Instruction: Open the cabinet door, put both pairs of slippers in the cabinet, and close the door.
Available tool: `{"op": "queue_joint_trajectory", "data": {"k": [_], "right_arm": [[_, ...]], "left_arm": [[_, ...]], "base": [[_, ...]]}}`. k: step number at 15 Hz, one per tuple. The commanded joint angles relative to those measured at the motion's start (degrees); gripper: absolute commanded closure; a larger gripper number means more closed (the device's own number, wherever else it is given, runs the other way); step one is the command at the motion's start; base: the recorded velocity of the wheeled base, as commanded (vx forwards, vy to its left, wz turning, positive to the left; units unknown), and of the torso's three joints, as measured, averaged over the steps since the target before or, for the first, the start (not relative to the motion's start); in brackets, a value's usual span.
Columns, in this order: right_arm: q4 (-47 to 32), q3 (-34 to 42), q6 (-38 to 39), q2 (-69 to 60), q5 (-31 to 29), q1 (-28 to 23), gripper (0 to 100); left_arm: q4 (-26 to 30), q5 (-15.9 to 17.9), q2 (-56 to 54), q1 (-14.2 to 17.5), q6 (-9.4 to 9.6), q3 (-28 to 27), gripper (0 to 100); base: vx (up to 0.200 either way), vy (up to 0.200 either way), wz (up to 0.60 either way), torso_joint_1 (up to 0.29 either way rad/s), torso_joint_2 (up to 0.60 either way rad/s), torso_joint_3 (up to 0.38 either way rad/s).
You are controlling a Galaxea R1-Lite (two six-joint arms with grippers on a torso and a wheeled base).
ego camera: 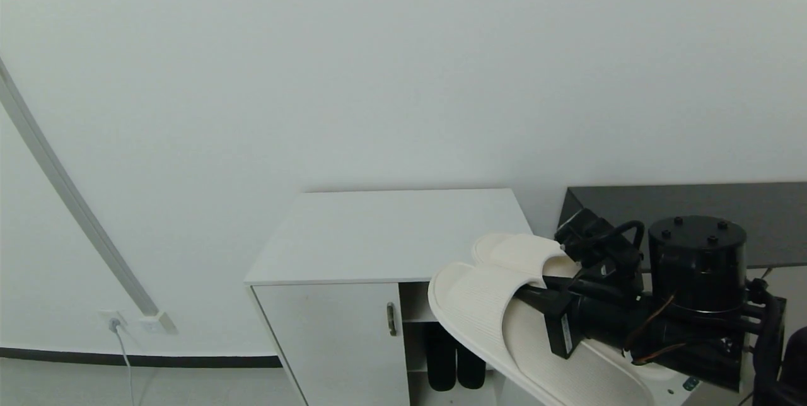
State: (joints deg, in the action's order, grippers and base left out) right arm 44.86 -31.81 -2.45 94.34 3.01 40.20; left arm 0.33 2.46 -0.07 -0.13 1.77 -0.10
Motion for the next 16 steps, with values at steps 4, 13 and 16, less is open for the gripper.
{"op": "queue_joint_trajectory", "data": {"k": [4,13,16], "right_arm": [[0.14,0.52,-0.01,1.11,0.15,0.84,100],[0.05,0.6,-0.1,1.19,0.15,1.72,100],[0.49,0.96,-0.1,1.19,0.15,1.81,100]], "left_arm": [[0.02,0.0,0.07,0.05,-0.01,0.01,100],[0.02,-0.09,0.07,-0.04,-0.01,0.01,100],[0.02,0.0,0.07,-0.04,-0.01,0.01,100]], "base": [[0.0,0.0,0.0,0.0,0.0,0.0],[0.0,0.0,0.0,-0.025,0.05,0.03],[0.0,0.0,0.0,-0.142,0.33,0.173]]}}
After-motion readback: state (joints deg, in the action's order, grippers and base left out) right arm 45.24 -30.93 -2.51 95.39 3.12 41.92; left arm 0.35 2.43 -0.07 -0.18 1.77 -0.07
